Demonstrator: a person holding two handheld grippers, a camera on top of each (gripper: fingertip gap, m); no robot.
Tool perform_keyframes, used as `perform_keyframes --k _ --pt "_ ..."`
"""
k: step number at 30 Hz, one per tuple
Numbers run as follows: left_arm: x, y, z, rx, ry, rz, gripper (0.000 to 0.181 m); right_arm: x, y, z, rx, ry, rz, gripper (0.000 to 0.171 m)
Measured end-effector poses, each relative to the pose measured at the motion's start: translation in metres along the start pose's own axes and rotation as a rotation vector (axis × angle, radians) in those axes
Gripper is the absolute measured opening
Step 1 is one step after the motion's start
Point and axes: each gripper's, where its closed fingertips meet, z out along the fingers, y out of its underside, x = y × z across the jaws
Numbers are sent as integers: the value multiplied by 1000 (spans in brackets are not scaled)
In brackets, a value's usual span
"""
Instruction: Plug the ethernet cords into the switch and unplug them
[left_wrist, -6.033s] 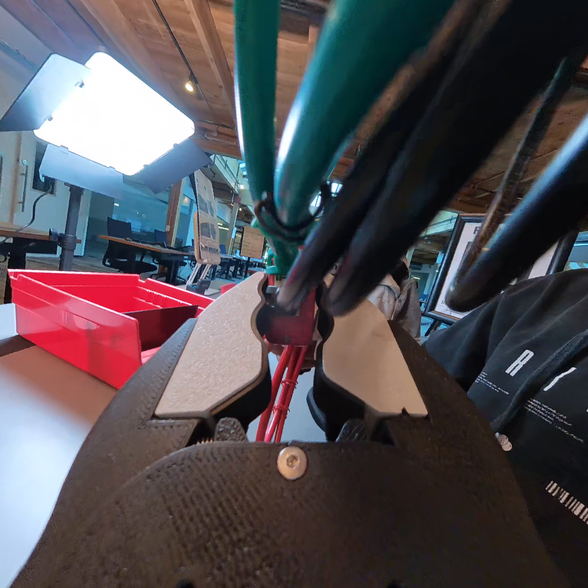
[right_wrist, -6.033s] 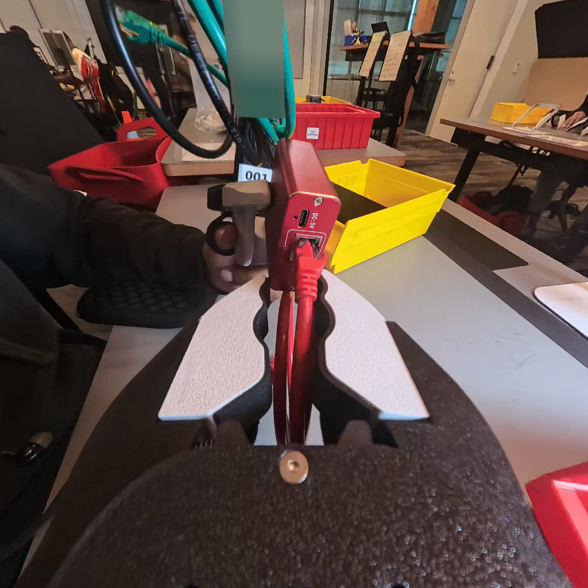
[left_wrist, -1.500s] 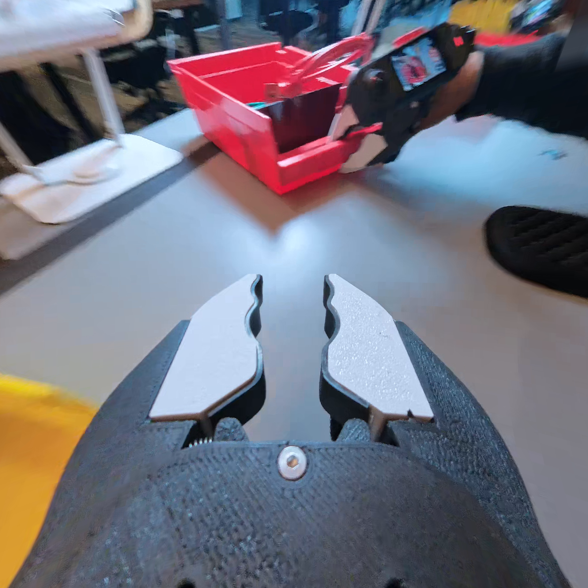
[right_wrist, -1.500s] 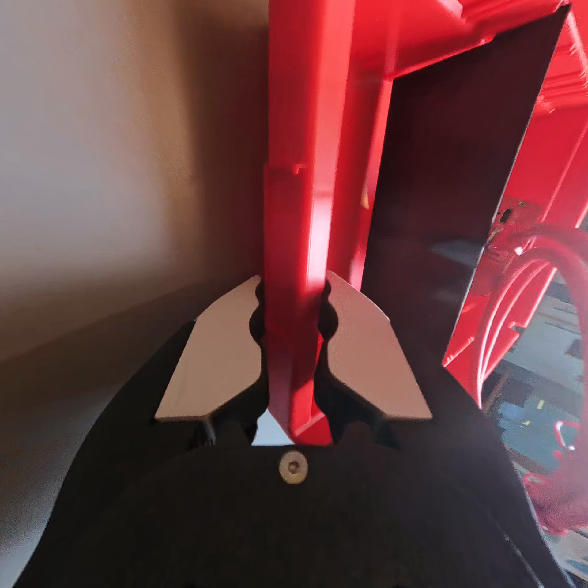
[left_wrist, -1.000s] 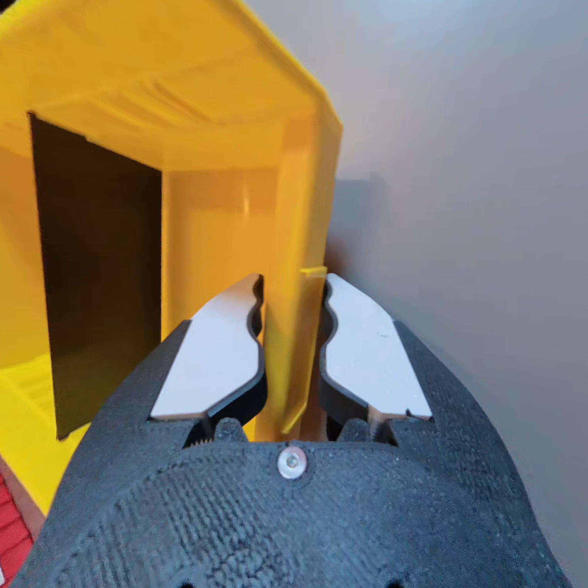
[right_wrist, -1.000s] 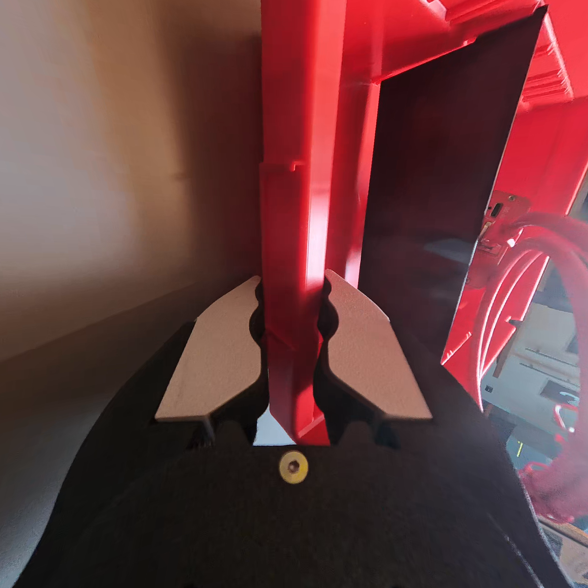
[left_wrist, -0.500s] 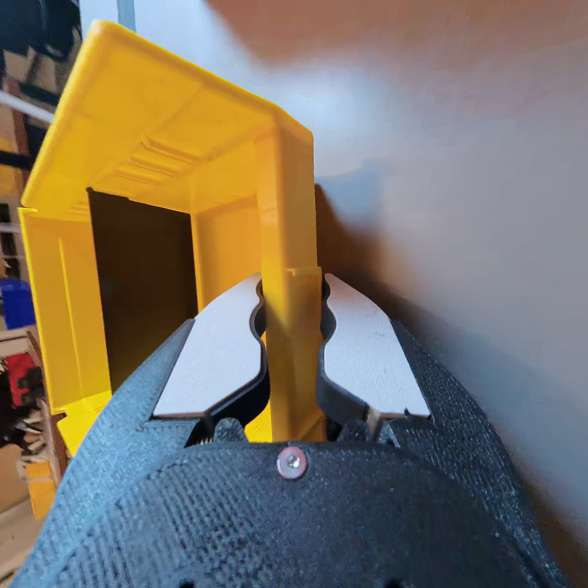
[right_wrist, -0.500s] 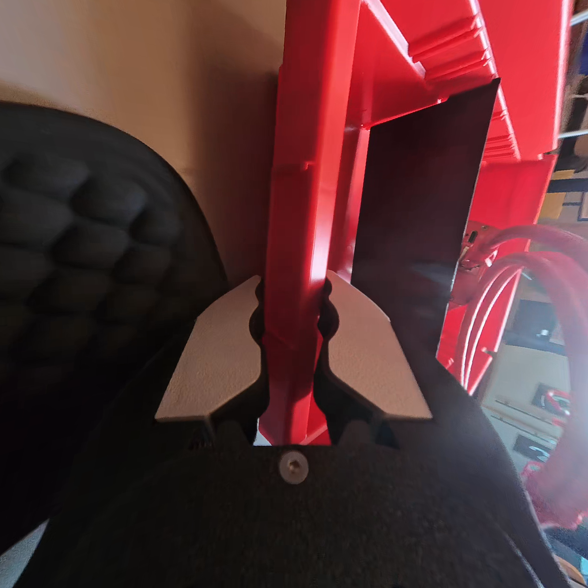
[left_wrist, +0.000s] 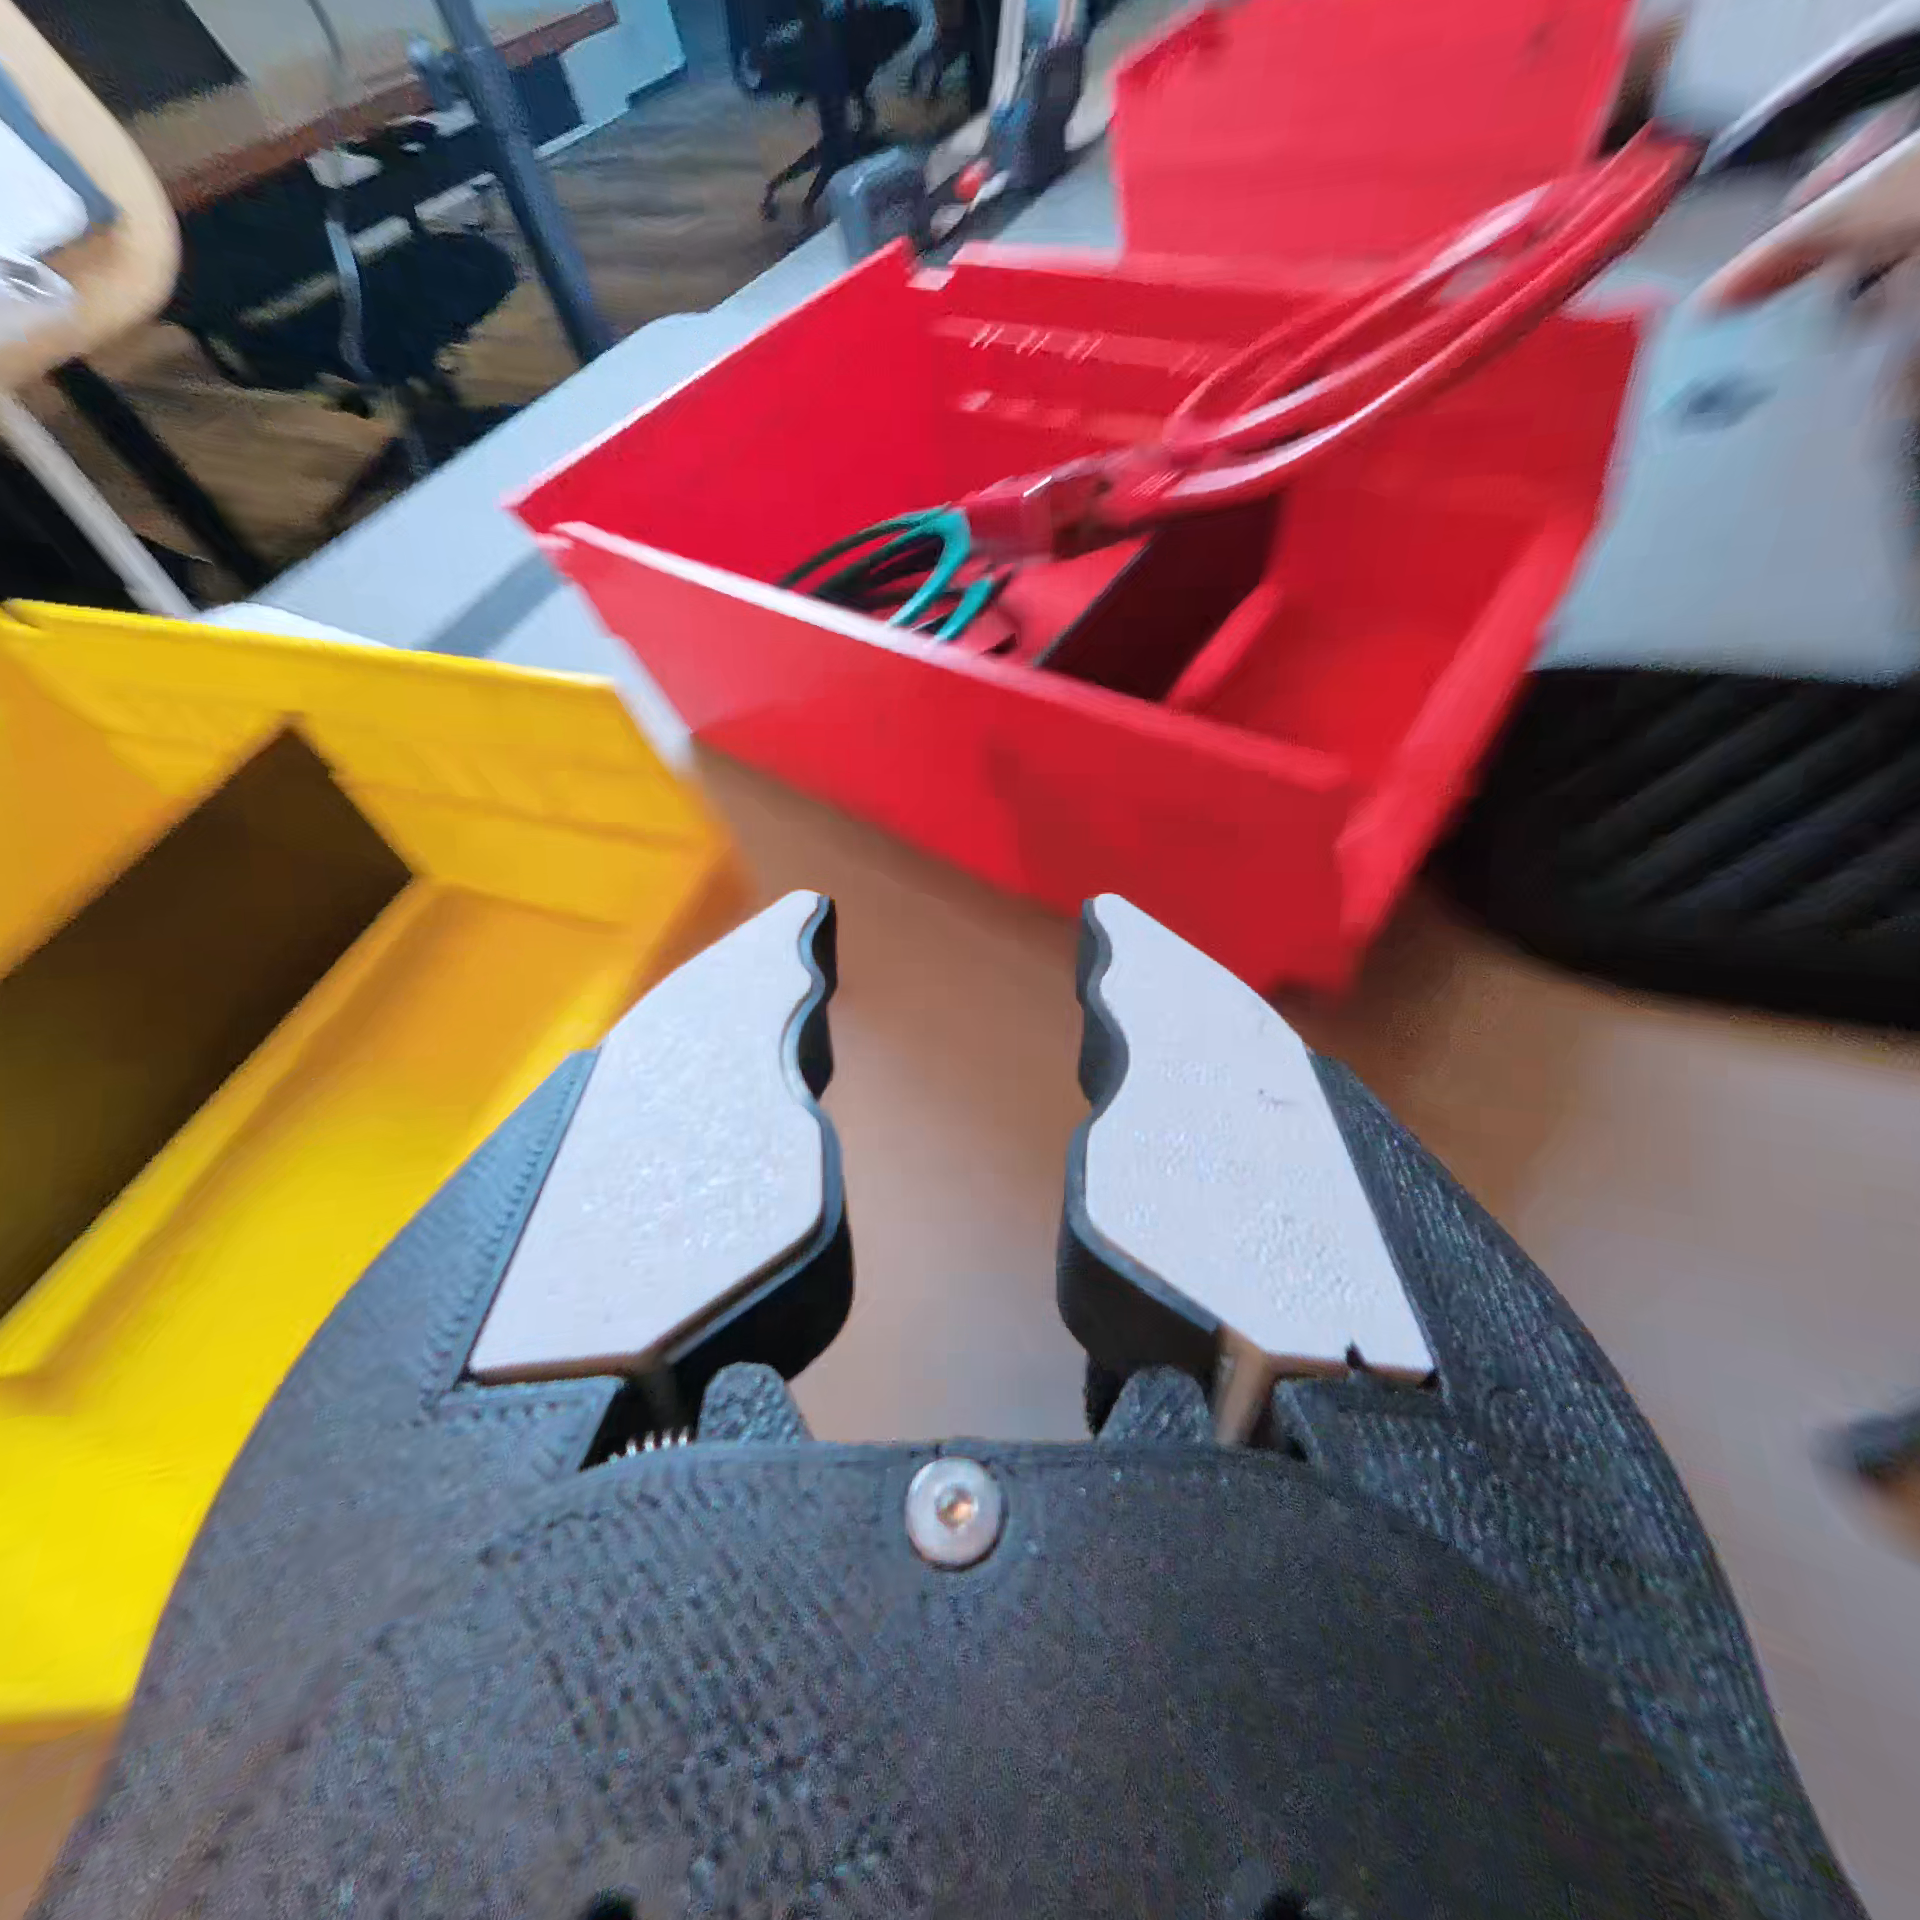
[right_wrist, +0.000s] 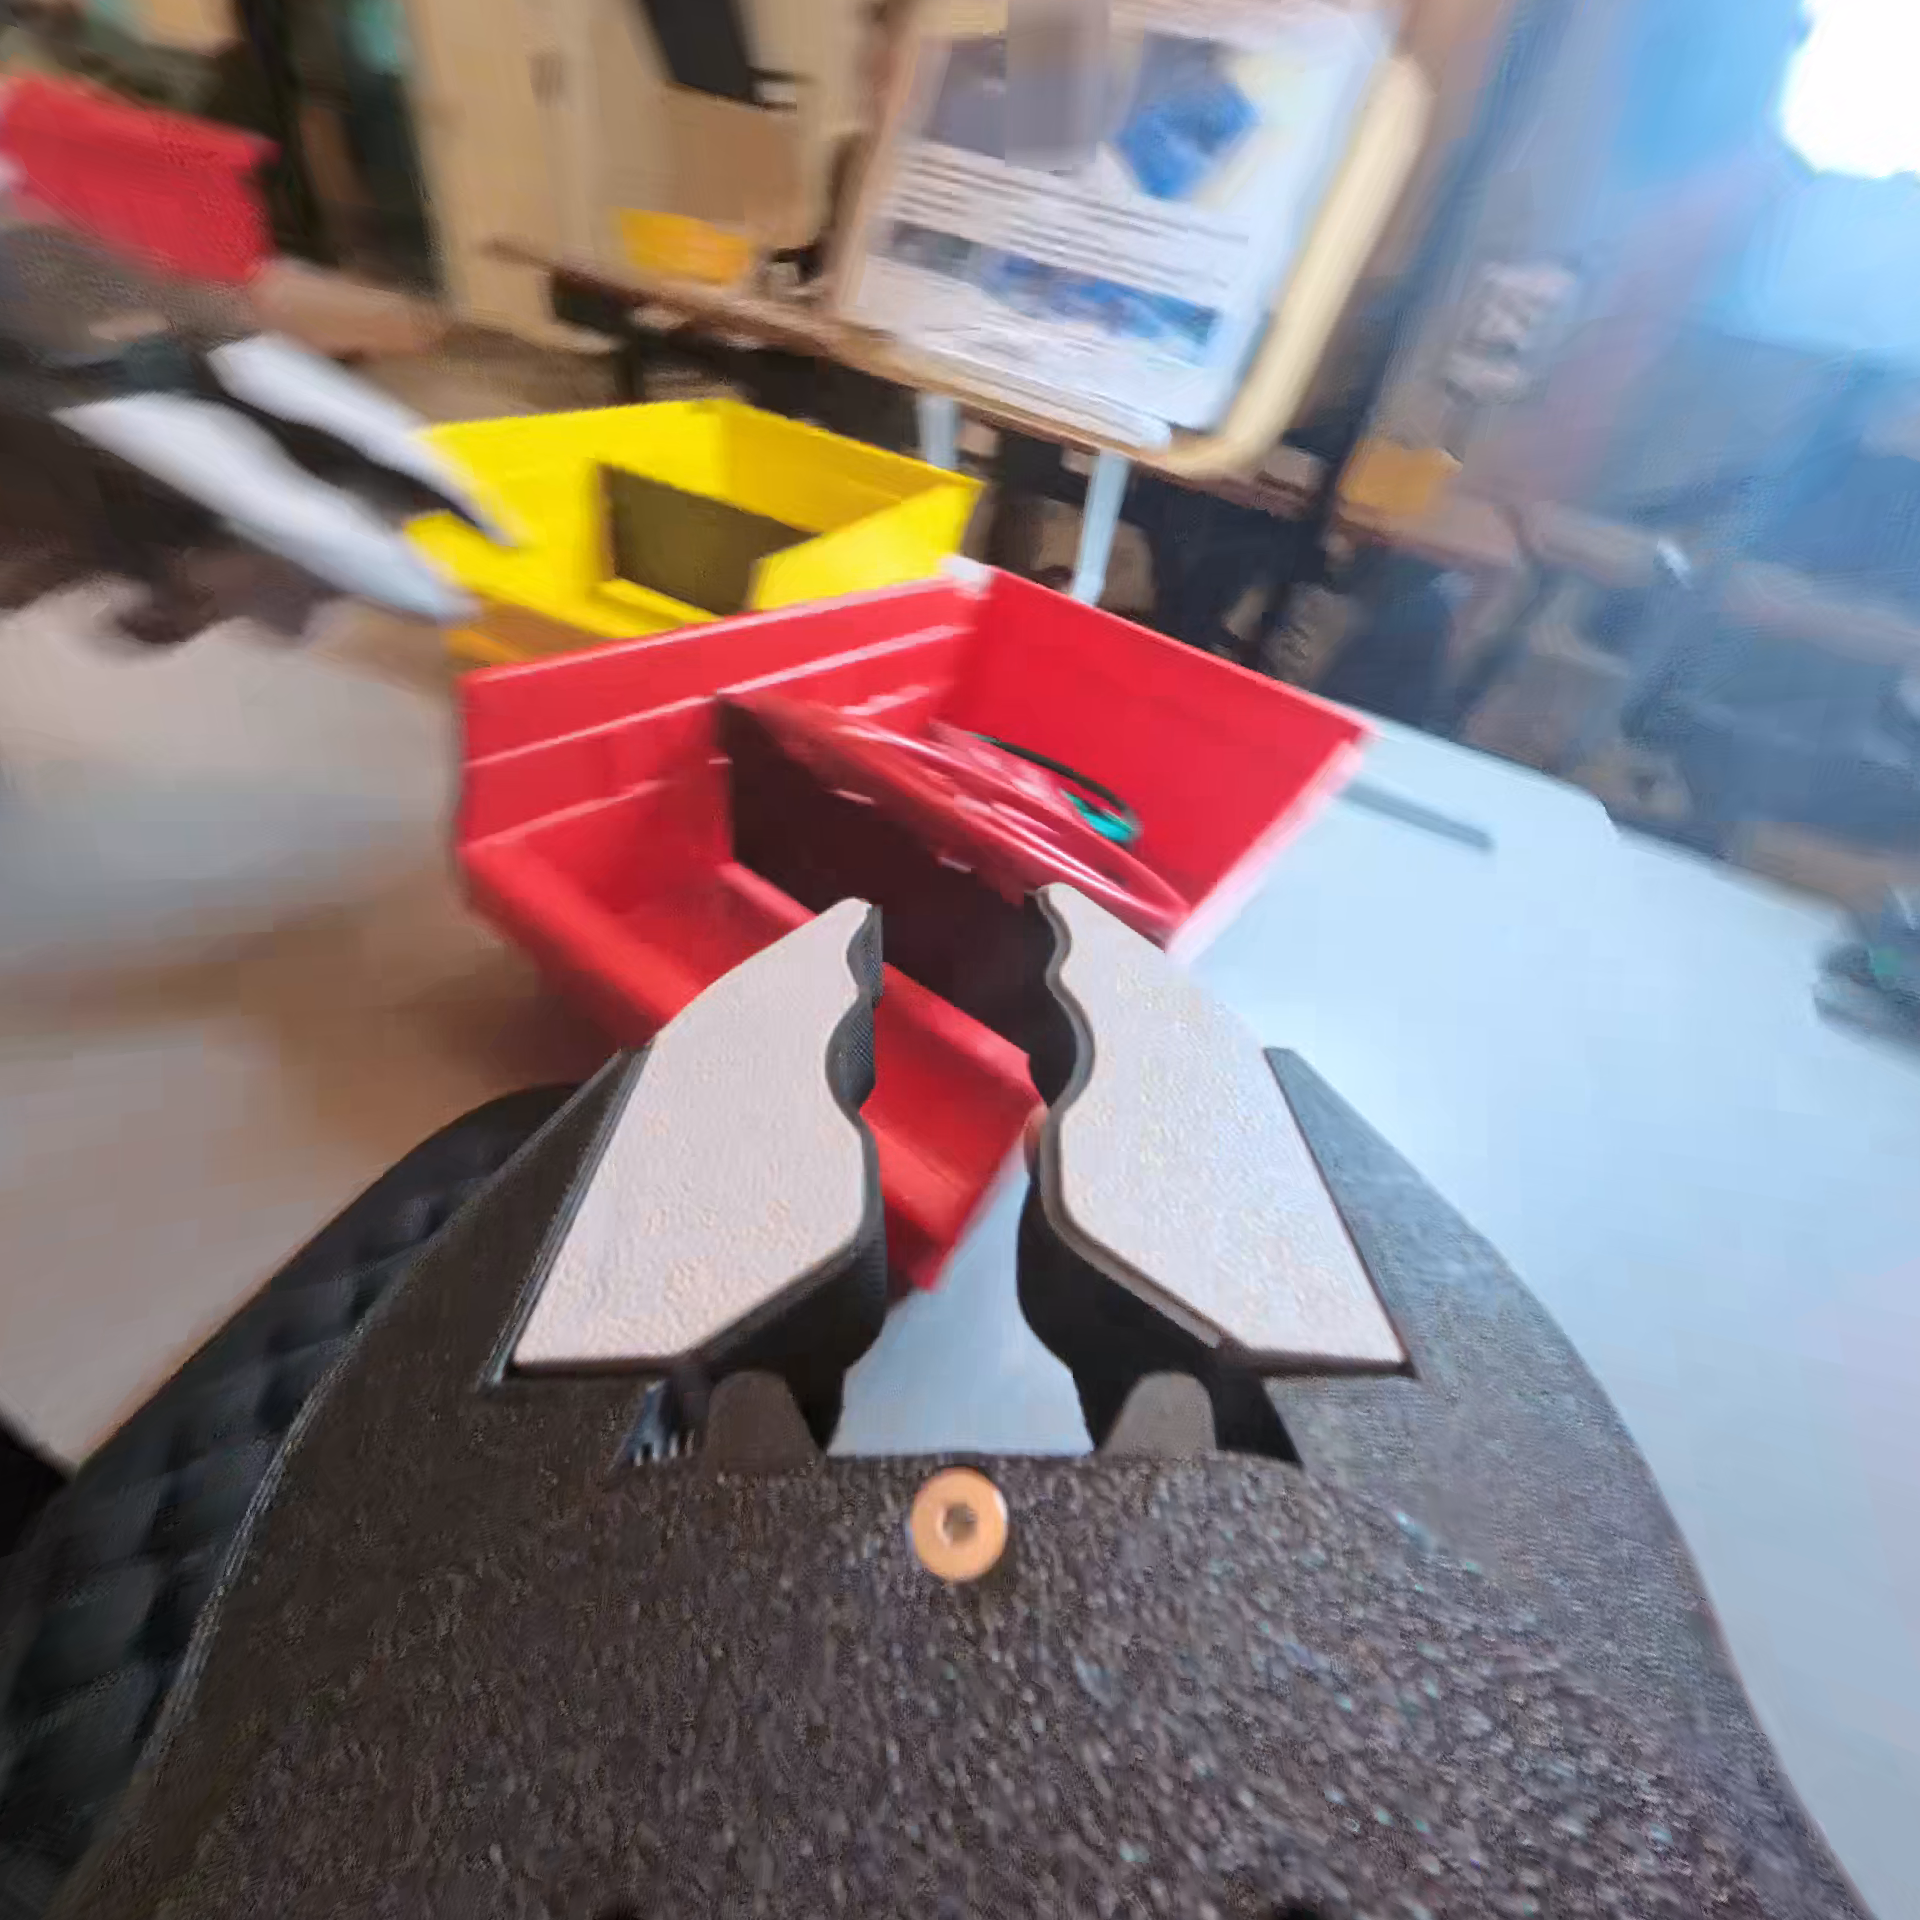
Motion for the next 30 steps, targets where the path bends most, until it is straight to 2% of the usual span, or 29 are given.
perform_keyframes --k 2,4,7,9,10,11,13,15,16,20,24,27,30 --pt "40 -11 -3 74 58 -138 54 28 21 -3 -36 95 162 42" --pt "64 -15 3 111 37 -214 58 29 40 3 -77 108 271 56" --pt "68 -11 27 127 -90 -271 60 21 56 20 -109 156 331 59" --pt "63 2 53 67 -122 -307 58 19 62 37 -125 177 354 53" --pt "64 11 67 9 -105 -332 50 20 65 45 -137 187 355 43" --pt "57 15 75 -26 -139 -339 49 24 64 49 -127 213 348 43" --pt "43 13 75 -59 -218 -268 34 35 62 48 -130 257 309 29" --pt "39 10 72 -63 -225 -228 29 33 56 44 -127 277 259 15" --pt "39 8 70 -53 -238 -212 28 31 52 41 -117 298 228 15" --pt "49 -25 42 24 -292 -78 28 29 10 18 -20 365 143 12" --pt "43 -74 -16 131 -382 -19 28 12 -62 10 107 318 87 12" --pt "23 -93 -68 161 -492 7 27 -13 -108 27 190 249 74 13" --pt "-3 -95 -122 162 -598 -5 26 -48 -142 60 224 145 97 13"
